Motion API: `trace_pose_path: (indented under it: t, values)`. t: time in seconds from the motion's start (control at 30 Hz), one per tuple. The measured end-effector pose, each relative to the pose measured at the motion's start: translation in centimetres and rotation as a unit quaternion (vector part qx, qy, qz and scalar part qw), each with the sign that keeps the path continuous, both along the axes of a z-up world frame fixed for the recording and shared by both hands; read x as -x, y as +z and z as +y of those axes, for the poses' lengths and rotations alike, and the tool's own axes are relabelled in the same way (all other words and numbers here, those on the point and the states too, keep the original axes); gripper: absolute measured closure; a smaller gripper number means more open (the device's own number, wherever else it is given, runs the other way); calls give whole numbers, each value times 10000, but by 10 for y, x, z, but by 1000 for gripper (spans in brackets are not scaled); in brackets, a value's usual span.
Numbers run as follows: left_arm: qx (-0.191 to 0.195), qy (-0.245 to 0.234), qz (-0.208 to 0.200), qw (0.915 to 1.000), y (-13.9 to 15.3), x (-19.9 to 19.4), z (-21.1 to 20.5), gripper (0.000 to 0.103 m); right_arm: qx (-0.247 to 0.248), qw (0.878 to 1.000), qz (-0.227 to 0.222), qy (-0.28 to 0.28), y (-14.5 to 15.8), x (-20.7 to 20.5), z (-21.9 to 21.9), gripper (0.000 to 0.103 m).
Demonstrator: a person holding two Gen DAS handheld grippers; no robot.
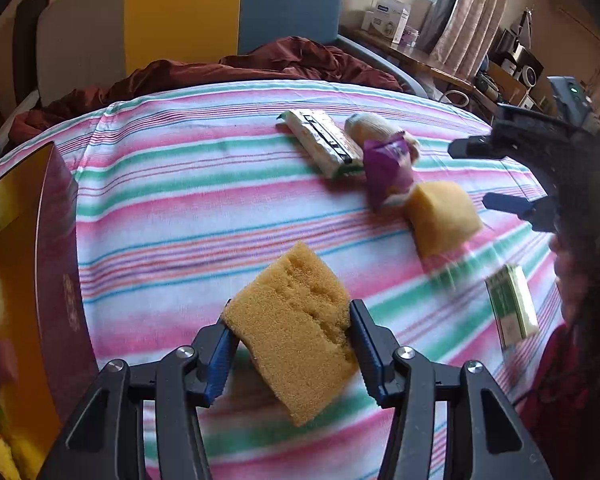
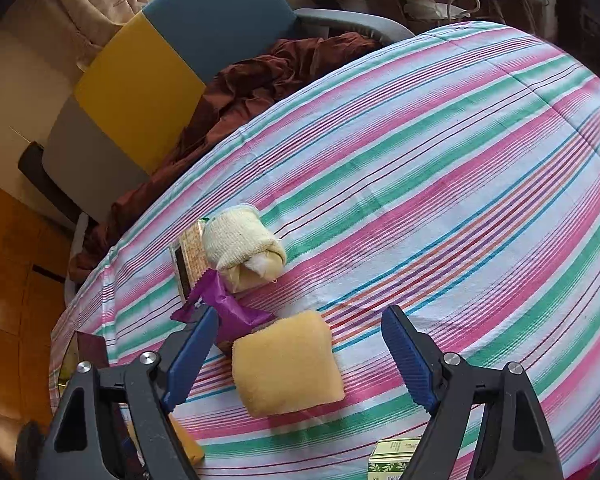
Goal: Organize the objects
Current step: 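Grasp the yellow sponge with left tool while right tool approaches the second purple packet, then lift the sponge with left tool while right tool grasps the purple packet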
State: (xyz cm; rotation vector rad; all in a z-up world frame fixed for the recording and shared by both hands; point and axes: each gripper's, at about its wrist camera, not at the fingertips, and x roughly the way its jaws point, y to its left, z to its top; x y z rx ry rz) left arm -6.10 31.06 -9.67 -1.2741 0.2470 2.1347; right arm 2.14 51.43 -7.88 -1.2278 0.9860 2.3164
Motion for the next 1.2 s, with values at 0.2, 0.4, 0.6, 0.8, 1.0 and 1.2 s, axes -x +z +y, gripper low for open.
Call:
trace_pose_path:
  t: [0.2, 0.4, 0.6, 0.8, 1.0, 1.2]
  values:
    - [15, -318, 512, 9982, 2, -38, -15, 49, -231, 9997, -11, -109, 2, -3, 2, 18]
    - [-308, -300, 502, 9978, -5, -33, -22, 49, -837, 9934, 500, 611, 23, 11, -33, 18]
    - [-502, -286, 524, 9970, -12, -33, -23, 50, -1502, 9780, 271, 1419, 11, 42, -74, 21]
    - [-559, -308, 648, 9959, -18, -34, -25, 50, -1863, 9659, -236, 1785, -18, 64, -81, 54]
    - [-572, -320, 704, 9954, -22, -37, -26, 50, -1680, 9687, -207, 1817, -18, 63, -76, 71]
    - [-569, -336, 735, 9951, -22, -37, -26, 50, -1196, 9609, 162, 2491, -5, 60, -103, 71]
